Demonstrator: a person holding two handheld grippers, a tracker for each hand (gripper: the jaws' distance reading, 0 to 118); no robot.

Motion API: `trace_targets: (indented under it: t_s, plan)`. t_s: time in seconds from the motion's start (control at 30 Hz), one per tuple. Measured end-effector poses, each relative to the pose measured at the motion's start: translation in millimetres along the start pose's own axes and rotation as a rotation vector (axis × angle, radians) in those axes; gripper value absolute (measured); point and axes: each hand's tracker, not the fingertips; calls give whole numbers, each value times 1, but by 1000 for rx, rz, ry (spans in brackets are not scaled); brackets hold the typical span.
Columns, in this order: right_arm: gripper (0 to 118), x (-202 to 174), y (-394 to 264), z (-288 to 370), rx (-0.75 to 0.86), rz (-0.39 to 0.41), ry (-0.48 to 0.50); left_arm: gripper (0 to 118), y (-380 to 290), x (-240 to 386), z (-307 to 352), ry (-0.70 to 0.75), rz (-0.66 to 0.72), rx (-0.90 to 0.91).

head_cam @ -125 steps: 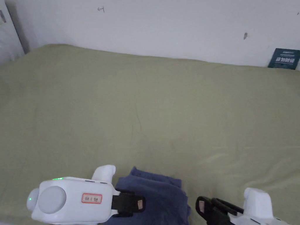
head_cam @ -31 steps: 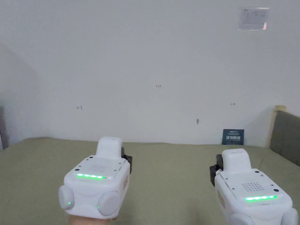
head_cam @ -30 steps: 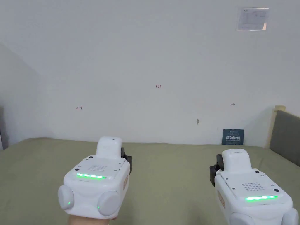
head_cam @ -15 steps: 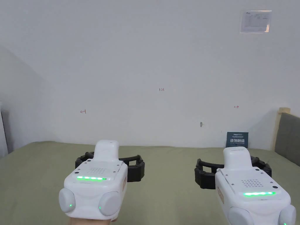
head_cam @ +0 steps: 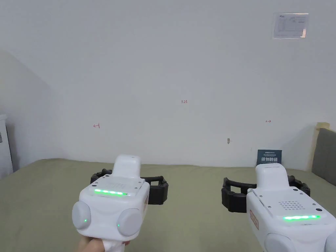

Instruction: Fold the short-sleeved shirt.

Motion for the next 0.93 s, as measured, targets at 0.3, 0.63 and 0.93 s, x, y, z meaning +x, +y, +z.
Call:
trace_targets:
  t_s: [0.3, 0.63, 0.93]
  plan:
    - [118, 2, 0, 8, -9, -16, 12, 118, 8, 9, 4, 37, -52, -35]
    - [118, 2, -1, 12, -18, -44, 24, 118, 17, 12, 10, 4, -36, -45]
    - [118, 4, 0, 19, -20, -68, 43, 118, 22, 7, 11, 35, 62, -48]
